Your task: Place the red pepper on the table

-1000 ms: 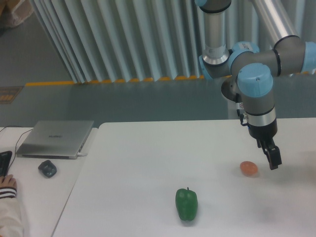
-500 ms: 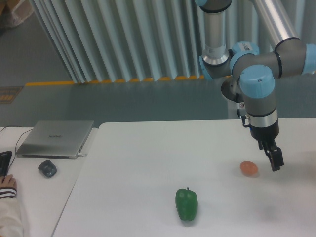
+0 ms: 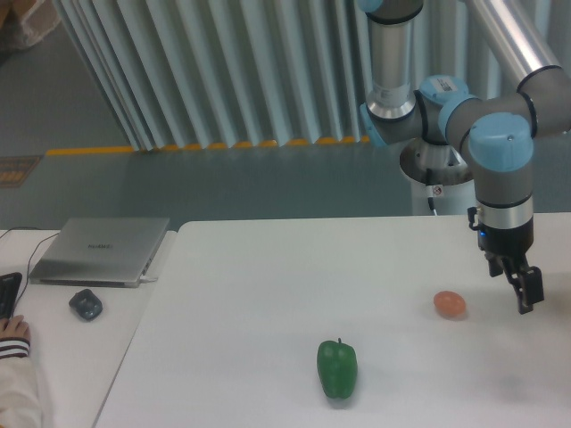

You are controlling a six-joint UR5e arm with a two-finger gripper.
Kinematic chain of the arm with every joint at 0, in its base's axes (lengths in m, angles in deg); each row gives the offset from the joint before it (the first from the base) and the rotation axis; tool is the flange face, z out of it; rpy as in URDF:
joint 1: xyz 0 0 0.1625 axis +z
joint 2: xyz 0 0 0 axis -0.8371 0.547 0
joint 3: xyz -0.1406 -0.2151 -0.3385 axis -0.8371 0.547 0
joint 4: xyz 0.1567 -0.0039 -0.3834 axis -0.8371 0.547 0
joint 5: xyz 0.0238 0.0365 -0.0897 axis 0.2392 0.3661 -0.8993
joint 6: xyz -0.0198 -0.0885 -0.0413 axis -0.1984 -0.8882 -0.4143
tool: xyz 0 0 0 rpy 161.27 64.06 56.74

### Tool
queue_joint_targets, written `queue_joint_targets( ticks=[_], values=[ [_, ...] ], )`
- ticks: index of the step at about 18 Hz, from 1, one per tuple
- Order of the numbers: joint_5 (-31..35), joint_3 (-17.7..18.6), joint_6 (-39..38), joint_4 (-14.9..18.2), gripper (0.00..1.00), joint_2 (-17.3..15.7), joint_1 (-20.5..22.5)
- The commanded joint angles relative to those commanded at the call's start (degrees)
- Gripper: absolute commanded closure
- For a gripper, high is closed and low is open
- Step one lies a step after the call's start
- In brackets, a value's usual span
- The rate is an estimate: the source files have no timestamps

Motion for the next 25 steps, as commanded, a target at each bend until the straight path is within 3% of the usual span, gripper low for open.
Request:
queue_joint_targets(
  ticks=[5, 7, 9, 14, 15, 20, 25],
  values=[
    [-0.09, -3.16, 0.09, -0.17, 0.00, 0.61, 0.35],
    [0.17, -3.69, 0.00, -1.66, 0.00, 1.75, 1.40],
    [-0.09, -4.83, 0.00, -4.30, 0.00, 2.72, 3.59],
    [-1.23, -8.34, -0.09, -6.06, 0.00, 5.71, 8.78],
    [-4.45, -8.79, -0.44, -6.24, 0.00, 6.06, 10.00],
    [-6.60, -8.97, -0.70, -11.15, 0.00, 7.73, 12.56],
    [-6.51, -10.11, -0.09, -11.51, 0.00, 9.32, 14.84]
  ],
)
